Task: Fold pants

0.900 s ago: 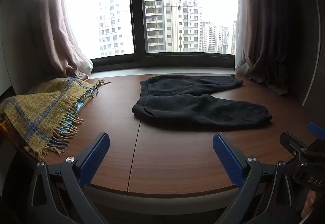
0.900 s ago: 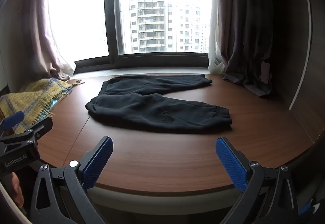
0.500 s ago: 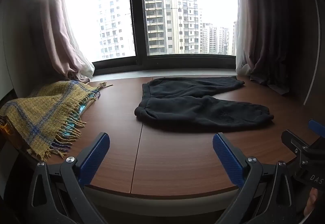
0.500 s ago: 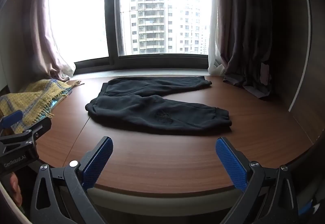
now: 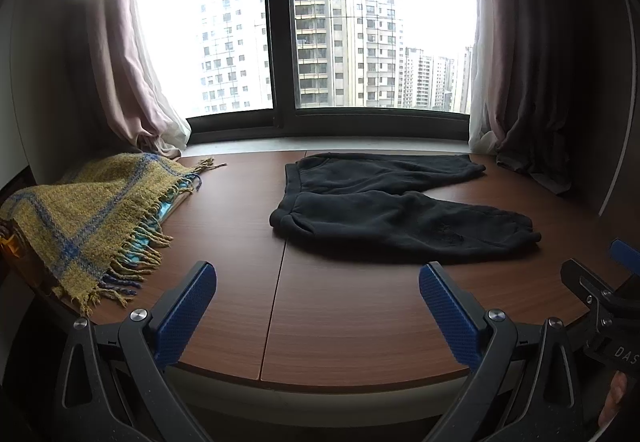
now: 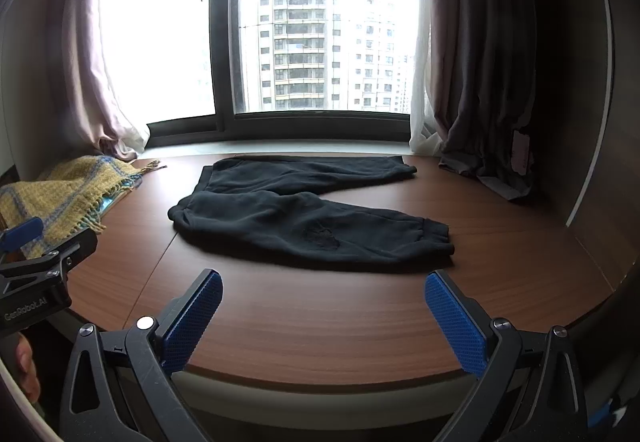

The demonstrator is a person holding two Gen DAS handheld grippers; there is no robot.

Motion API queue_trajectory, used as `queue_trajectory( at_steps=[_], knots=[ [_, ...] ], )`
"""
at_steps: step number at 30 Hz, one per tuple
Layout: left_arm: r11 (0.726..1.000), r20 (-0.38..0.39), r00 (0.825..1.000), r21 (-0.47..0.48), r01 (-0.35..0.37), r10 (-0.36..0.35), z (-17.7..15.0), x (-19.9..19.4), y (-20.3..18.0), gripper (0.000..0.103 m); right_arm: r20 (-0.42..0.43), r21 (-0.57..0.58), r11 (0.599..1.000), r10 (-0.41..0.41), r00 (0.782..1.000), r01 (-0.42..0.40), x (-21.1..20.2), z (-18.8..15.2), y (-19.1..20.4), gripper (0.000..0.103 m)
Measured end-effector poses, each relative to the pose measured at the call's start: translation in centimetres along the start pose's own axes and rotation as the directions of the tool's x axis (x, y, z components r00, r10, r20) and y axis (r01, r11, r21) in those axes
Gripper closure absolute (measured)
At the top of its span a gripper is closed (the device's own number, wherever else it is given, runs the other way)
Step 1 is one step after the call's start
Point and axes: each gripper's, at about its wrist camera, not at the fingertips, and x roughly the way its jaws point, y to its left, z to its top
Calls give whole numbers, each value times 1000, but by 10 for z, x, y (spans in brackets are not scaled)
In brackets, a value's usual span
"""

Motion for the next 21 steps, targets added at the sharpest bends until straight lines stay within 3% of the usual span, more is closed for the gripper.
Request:
queue_trajectory(
  at_steps=[21],
  knots=[
    [1000, 26, 1000, 4, -2, 2, 0, -4, 4, 0, 13, -9, 1000, 11, 1000, -11, -1, 2, 3, 0]
  ],
)
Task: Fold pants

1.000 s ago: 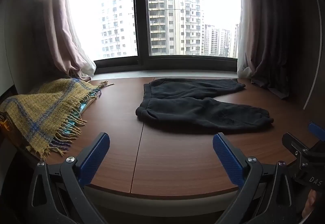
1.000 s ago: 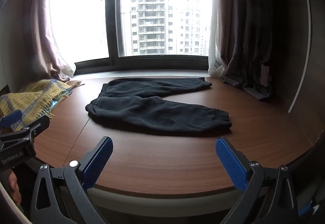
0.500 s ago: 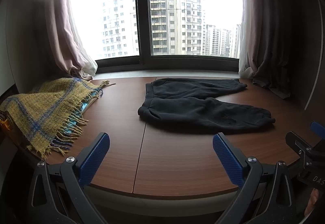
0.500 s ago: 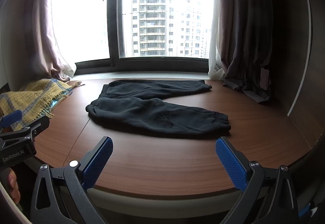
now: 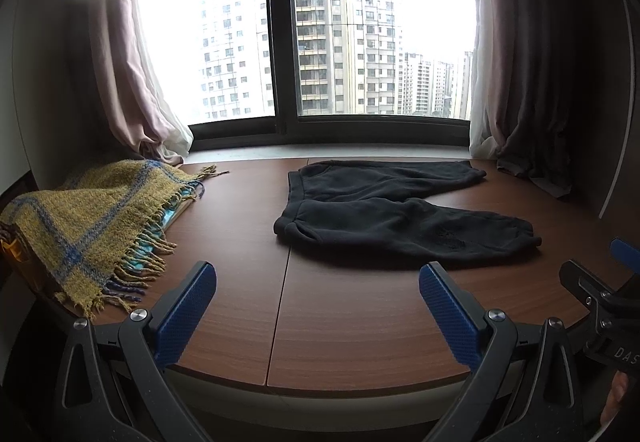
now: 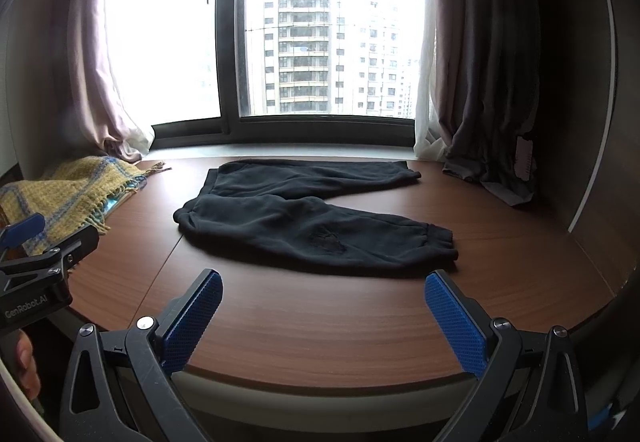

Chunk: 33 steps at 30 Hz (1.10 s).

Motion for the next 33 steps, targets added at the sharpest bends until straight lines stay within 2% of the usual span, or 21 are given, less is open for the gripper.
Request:
queue_trajectory(
  at_steps=[33],
  knots=[
    [1000, 14, 1000, -3, 1, -1, 10, 5, 13, 0, 11, -18, 1000, 13, 1000, -12, 4, 7, 10, 0]
  ],
)
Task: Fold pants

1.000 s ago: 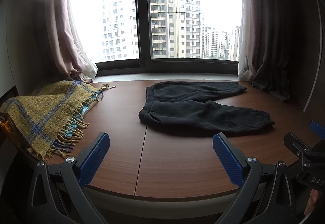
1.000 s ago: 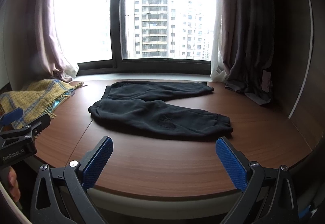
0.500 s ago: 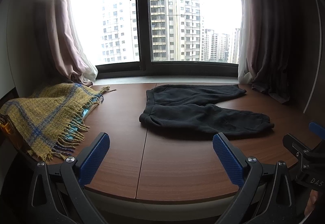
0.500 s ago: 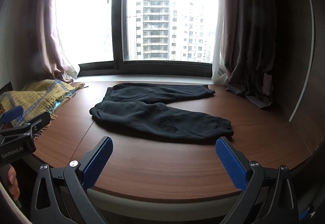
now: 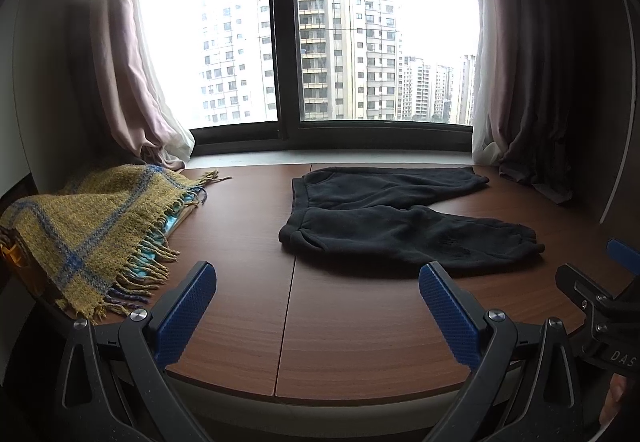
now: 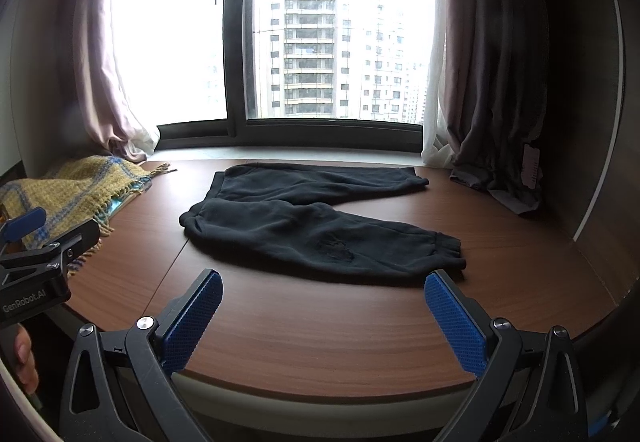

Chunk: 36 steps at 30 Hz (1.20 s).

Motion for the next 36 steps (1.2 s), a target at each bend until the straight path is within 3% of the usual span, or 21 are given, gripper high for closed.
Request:
queue_trajectory(
  at_steps=[11, 23, 30, 36],
  knots=[
    [1000, -16, 1000, 8, -3, 3, 9, 25, 24, 0, -18, -10, 1000, -7, 1000, 7, 20, 9, 22, 0],
    [998, -72, 997, 55, 36, -32, 25, 94, 66, 0, -100, 45, 997, -50, 994, 55, 79, 20, 61, 0],
    [994, -122, 989, 65, 89, -80, 28, 141, 76, 11, -140, 102, 987, -110, 984, 125, 111, 19, 70, 0],
    [992, -199, 974, 40, 115, -105, 29, 183, 72, 16, -180, 160, 965, -177, 968, 206, 135, 15, 49, 1]
  ],
)
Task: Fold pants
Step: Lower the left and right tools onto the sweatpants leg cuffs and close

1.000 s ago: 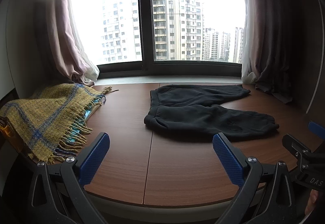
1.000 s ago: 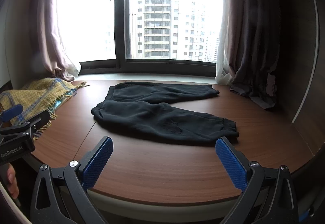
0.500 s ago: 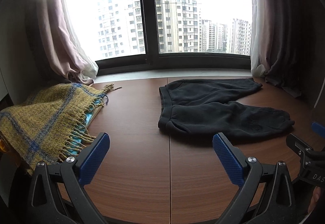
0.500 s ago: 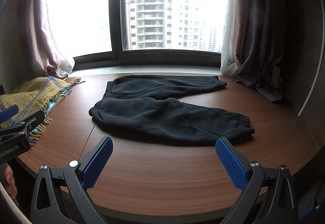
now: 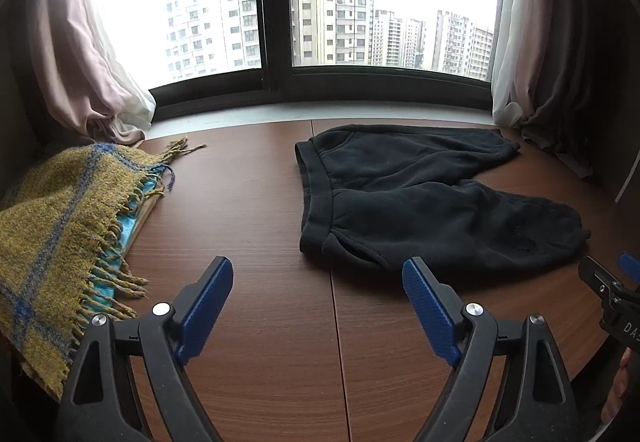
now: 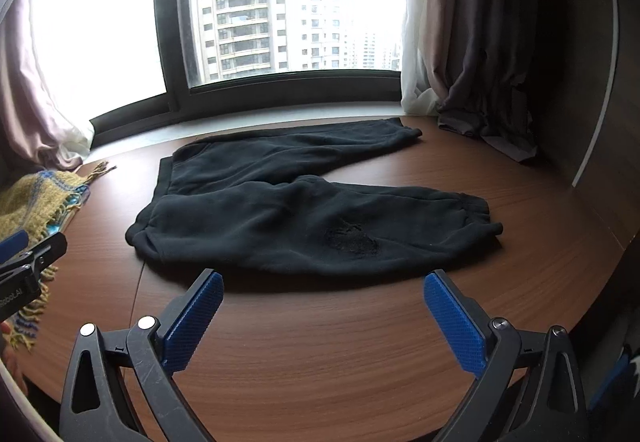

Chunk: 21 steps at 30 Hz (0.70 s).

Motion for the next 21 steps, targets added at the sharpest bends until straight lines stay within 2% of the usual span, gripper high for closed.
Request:
queue_trajectory(
  at_steps=[4, 6, 11, 13, 16, 18, 21],
  knots=[
    [999, -18, 999, 4, -37, 38, 2, 25, -6, 20, -48, 83, 996, -9, 999, 13, 28, 3, -20, 6],
    [999, -35, 998, 8, -51, 52, 3, 37, -11, 22, -81, 127, 992, -3, 997, 13, 44, 3, -29, 12],
    [999, -97, 994, -4, -43, 43, 5, 70, -21, 25, -150, 178, 984, 22, 988, 6, 79, 2, -41, 18],
    [998, -126, 991, -20, -57, 54, 6, 84, -24, 30, -157, 196, 981, 20, 987, 11, 88, 2, -45, 18],
    [997, -158, 986, -40, -68, 61, 7, 101, -25, 35, -186, 247, 969, 36, 982, 11, 105, -1, -51, 25],
    [996, -165, 984, -55, -69, 59, 9, 107, -25, 36, -220, 264, 965, 55, 974, 5, 117, -4, -53, 32],
    [994, -184, 982, -82, -66, 50, 10, 115, -23, 38, -251, 287, 958, 77, 965, -2, 129, -7, -56, 37]
  ],
)
